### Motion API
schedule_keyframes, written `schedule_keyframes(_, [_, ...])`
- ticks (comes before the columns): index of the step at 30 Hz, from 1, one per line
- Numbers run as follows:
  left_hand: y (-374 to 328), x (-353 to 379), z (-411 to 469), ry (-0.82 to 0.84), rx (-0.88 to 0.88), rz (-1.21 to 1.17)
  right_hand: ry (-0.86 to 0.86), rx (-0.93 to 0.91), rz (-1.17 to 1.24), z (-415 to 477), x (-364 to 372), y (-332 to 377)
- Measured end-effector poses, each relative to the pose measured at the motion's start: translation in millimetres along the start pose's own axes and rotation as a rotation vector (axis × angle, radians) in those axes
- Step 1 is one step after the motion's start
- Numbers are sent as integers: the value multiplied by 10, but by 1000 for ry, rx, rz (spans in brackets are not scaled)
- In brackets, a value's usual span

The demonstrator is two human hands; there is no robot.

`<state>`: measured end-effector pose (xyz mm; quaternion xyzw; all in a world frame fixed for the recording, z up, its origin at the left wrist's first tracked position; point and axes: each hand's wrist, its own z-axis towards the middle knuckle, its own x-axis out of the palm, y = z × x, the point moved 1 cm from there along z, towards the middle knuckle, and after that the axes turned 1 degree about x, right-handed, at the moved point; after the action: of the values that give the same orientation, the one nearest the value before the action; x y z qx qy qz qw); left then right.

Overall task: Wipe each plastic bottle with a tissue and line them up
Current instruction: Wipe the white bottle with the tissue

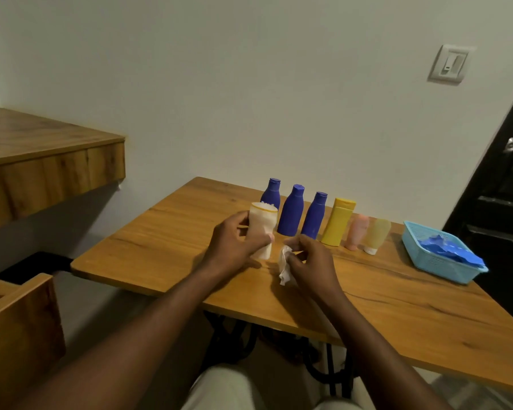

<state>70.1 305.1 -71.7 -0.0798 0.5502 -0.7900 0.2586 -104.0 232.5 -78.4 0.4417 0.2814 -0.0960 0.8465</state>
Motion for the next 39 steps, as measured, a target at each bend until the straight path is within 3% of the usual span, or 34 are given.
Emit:
schedule_keyframes(12, [375,-276,970,-166,-97,113,136,80,-71,378,400,-247])
schedule_keyframes(39, [913,-107,1572,-125,-20,209,128,89,-39,468,486,-388])
